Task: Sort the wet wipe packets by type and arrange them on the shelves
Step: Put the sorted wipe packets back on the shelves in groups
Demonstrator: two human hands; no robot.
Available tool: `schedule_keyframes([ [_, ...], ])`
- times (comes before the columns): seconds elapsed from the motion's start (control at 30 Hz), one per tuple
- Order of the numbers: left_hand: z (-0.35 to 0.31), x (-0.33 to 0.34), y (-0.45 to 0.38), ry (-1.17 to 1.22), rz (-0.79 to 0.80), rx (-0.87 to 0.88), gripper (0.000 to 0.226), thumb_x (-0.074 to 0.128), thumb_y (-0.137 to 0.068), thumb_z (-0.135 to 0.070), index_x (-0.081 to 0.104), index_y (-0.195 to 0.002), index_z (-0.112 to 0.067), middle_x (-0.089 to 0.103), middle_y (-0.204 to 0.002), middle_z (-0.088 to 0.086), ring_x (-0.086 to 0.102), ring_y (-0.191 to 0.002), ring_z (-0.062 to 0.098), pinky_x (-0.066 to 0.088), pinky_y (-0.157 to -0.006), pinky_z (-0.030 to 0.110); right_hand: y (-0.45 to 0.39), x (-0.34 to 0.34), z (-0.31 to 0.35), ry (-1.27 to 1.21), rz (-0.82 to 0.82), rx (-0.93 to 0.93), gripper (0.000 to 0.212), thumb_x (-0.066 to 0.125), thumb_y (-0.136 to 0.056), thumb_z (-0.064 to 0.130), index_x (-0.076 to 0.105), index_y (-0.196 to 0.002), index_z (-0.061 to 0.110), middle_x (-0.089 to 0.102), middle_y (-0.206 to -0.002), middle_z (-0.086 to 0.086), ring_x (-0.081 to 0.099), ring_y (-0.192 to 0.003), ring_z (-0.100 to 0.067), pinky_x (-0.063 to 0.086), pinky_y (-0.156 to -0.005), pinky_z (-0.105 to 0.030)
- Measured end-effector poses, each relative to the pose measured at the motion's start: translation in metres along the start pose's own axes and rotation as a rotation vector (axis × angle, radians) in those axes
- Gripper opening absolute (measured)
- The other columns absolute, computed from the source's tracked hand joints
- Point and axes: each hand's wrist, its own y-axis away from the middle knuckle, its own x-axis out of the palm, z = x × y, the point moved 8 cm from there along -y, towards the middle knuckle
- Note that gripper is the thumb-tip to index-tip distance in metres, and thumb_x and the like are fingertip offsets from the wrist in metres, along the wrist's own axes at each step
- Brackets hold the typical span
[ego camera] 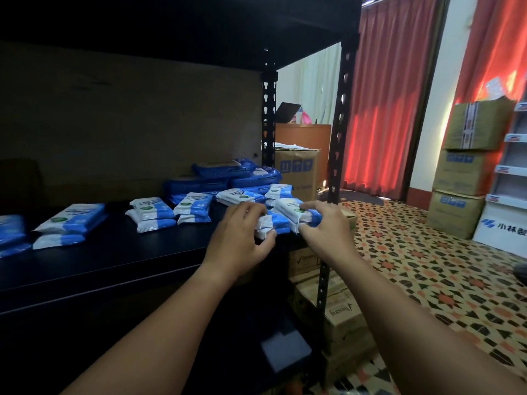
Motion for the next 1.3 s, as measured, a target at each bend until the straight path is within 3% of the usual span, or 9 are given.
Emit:
schedule_keyframes([
  [0.23,0.008,0.008,-0.007,0.012,0.015,-0.105,0.041,0.068,-0.089,-0.041,0.054,-0.125,-0.028,0.053,-0.127,-0.008,0.043,-0.122,0.015,0.047,-0.091,0.032,-0.013,0.012,-0.005,0.046,0.011,-0.026,0.048,0.066,-0.094,0.012,0.058,-0.140,0.027,0.046,-0.128,0.000,0.047,-0.123,-0.017,0.033,-0.095,-0.020],
  [0.43,-0.007,0.009,0.016,-0.126,-0.039,-0.079,0.063,0.063,-0.090,-0.053,0.044,-0.143,-0.024,0.037,-0.152,0.004,0.028,-0.144,0.025,0.034,-0.116,0.046,0.001,0.006,-0.014,0.021,-0.059,-0.077,0.060,0.070,-0.093,0.021,0.047,-0.147,0.033,0.045,-0.134,0.003,0.043,-0.112,-0.006,0.037,-0.096,-0.023],
  [0.53,-0.034,0.010,0.051,-0.148,-0.163,0.011,0.063,0.069,-0.085,-0.046,0.048,-0.140,-0.022,0.042,-0.146,0.009,0.038,-0.137,0.031,0.033,-0.113,0.050,0.026,0.004,-0.034,-0.026,-0.086,-0.101,0.062,0.074,-0.088,0.016,0.049,-0.144,0.029,0.044,-0.134,0.002,0.055,-0.107,-0.009,0.048,-0.100,-0.030],
  [0.63,-0.052,0.036,0.100,-0.069,-0.179,-0.035,0.058,0.071,-0.083,-0.036,0.050,-0.136,-0.024,0.048,-0.135,0.004,0.045,-0.128,0.029,0.036,-0.107,0.049,0.063,0.007,-0.070,0.025,-0.030,-0.047,0.060,0.073,-0.088,0.015,0.050,-0.141,0.032,0.044,-0.127,0.006,0.049,-0.114,-0.009,0.044,-0.097,-0.026],
  [0.87,-0.061,0.156,0.245,0.042,0.301,-0.293,0.052,0.060,-0.087,-0.038,0.046,-0.137,-0.033,0.051,-0.129,-0.009,0.042,-0.126,0.019,0.035,-0.107,0.039,0.172,0.034,-0.182,0.086,0.156,0.171,0.051,0.072,-0.088,0.012,0.054,-0.133,0.029,0.054,-0.119,0.009,0.052,-0.111,-0.008,0.043,-0.094,-0.023],
  [0.97,-0.072,0.201,0.319,0.063,0.572,-0.417,0.059,0.055,-0.088,-0.043,0.038,-0.144,-0.033,0.044,-0.138,-0.008,0.037,-0.129,0.021,0.031,-0.107,0.039,0.226,0.054,-0.241,0.119,0.286,0.346,0.049,0.070,-0.089,0.014,0.055,-0.133,0.027,0.059,-0.119,0.002,0.057,-0.107,-0.013,0.048,-0.087,-0.025],
  [1.07,-0.086,0.233,0.386,0.107,0.779,-0.512,0.067,0.055,-0.089,-0.053,0.030,-0.149,-0.033,0.038,-0.147,-0.006,0.030,-0.136,0.022,0.026,-0.113,0.039,0.276,0.076,-0.285,0.104,0.435,0.498,0.053,0.073,-0.085,0.007,0.055,-0.133,0.023,0.062,-0.114,0.001,0.060,-0.093,-0.008,0.050,-0.074,-0.014],
  [1.2,-0.105,0.267,0.458,0.085,1.153,-0.499,0.111,0.064,-0.079,-0.071,0.003,-0.159,-0.025,0.015,-0.162,0.002,0.010,-0.149,0.029,0.016,-0.120,0.047,0.339,0.100,-0.329,0.184,0.618,0.660,0.065,0.073,-0.087,0.004,0.046,-0.143,0.020,0.060,-0.128,-0.015,0.064,-0.104,-0.028,0.055,-0.075,-0.040],
  [1.3,-0.116,0.277,0.491,0.000,1.302,-0.441,0.140,0.066,-0.066,-0.083,-0.016,-0.158,-0.017,0.000,-0.165,0.007,0.000,-0.151,0.033,0.006,-0.122,0.052,0.385,0.109,-0.354,0.291,0.724,0.707,0.073,0.071,-0.084,0.010,0.038,-0.148,0.025,0.050,-0.138,-0.014,0.055,-0.121,-0.033,0.052,-0.087,-0.039],
])
